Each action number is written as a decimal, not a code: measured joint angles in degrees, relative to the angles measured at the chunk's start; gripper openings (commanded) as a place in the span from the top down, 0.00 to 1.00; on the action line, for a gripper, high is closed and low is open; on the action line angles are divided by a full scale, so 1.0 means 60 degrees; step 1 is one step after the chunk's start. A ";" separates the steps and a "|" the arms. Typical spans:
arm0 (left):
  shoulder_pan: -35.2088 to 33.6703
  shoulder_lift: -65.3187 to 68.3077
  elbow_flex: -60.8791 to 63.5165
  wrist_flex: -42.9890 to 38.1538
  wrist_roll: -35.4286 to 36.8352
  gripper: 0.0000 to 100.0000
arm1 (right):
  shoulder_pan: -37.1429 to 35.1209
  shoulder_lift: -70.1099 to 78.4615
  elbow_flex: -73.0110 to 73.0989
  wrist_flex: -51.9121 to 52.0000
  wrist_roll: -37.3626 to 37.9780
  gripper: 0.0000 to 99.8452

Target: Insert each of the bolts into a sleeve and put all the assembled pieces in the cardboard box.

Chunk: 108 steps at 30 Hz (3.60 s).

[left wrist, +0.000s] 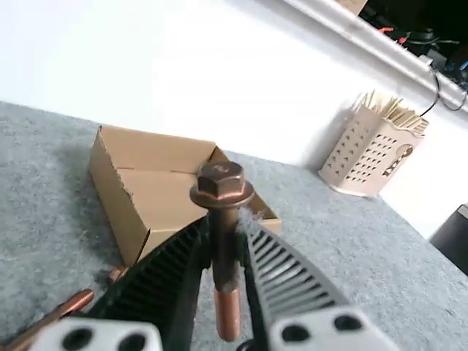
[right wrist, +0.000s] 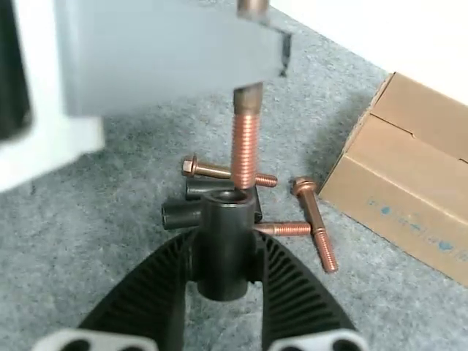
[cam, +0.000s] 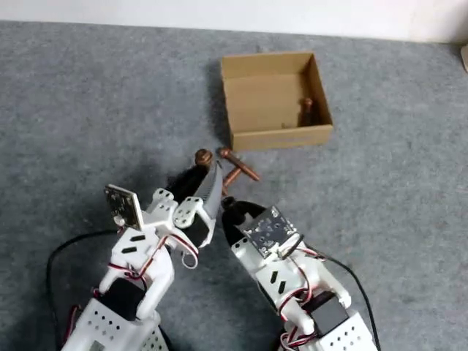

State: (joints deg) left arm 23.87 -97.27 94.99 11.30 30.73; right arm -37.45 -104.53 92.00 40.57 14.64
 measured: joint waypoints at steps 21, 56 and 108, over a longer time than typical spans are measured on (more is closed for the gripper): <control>0.0703 -0.0176 0.0205 0.0000 -0.0015 1.00 | 0.0396 0.0015 0.0059 -0.0308 -0.0015 0.99; 0.0249 -0.0190 -0.0645 0.1685 0.1451 1.00 | 0.0982 0.0000 0.0586 -0.1377 -0.0015 0.99; 0.0718 -0.0264 -0.1348 0.2476 0.1143 1.00 | 0.0484 0.0015 0.0601 -0.1231 0.0278 0.99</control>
State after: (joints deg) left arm 28.18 -98.86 86.90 26.15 37.58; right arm -34.55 -104.44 95.60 33.19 16.31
